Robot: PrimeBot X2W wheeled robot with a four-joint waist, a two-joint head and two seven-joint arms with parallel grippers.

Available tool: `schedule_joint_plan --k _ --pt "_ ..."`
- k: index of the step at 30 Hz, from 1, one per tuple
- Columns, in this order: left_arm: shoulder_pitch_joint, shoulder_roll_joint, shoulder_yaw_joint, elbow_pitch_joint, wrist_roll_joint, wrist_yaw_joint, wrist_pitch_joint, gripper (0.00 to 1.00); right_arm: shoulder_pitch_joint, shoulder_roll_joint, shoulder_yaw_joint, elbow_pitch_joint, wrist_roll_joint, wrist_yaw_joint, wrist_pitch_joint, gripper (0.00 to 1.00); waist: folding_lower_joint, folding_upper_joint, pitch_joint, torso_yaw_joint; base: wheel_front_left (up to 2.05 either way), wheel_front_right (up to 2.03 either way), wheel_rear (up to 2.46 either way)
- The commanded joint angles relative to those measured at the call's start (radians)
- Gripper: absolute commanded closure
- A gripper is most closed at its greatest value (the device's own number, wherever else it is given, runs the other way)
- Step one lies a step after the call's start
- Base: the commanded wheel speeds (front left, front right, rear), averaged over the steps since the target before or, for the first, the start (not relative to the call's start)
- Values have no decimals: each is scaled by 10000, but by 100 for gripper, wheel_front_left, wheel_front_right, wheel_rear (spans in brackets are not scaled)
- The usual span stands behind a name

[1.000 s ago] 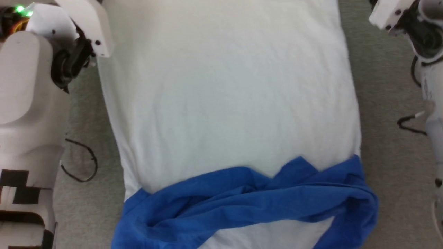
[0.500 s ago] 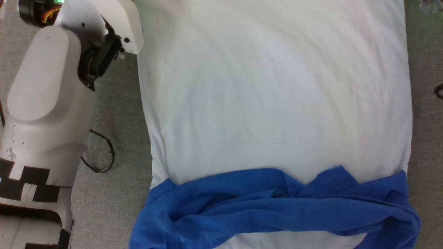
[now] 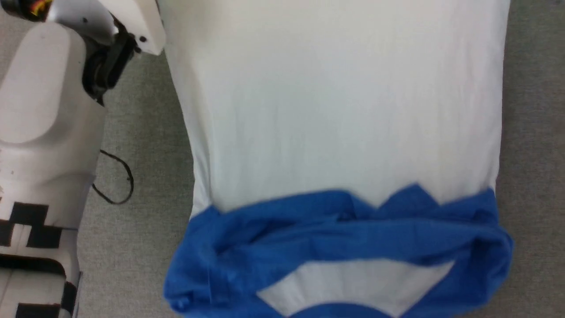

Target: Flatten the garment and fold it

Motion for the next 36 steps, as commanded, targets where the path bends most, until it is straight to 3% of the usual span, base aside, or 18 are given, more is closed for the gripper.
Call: schedule_joint_plan --k 1,7,14,18,24,28,33,36 --pt "-249 165 116 94 110 -10 -322 100 -33 -250 -62 -217 87 -23 -537 100 -1 0 -514 -341 0 0 0" --pt "-251 316 272 240 217 79 -1330 100 277 -709 5 -962 352 -23 -2443 100 -1 0 -1423 -674 0 0 0" --pt "1743 496 585 -842 -255 344 -1834 100 2392 -1198 886 -2505 878 -23 -3205 100 -1 0 -2675 -863 0 0 0" --pt "4201 633 946 -2382 -706 947 -1974 100 4397 -1584 1124 -3874 1163 -23 -3136 100 -1 0 -3422 -900 0 0 0" --pt "7702 816 1058 -4881 -988 1983 -1593 100 7618 -1886 464 -6261 1290 -23 -2451 100 -1 0 -4055 -851 0 0 0" --pt "9482 868 1032 -6169 -1113 2557 -1303 100 9640 -1575 -458 -7697 1118 -23 -1917 100 -1 0 -4269 -869 0 0 0" --pt "11222 860 1213 -7319 -1461 3140 -1082 100 11978 -661 -1718 -8988 740 -23 -1267 100 -1 0 -4389 -891 0 0 0" --pt "11941 814 1024 -7528 -1616 3272 -806 100 13217 1 -2428 -9518 465 -23 -937 100 -1 0 -4437 -876 0 0 0"
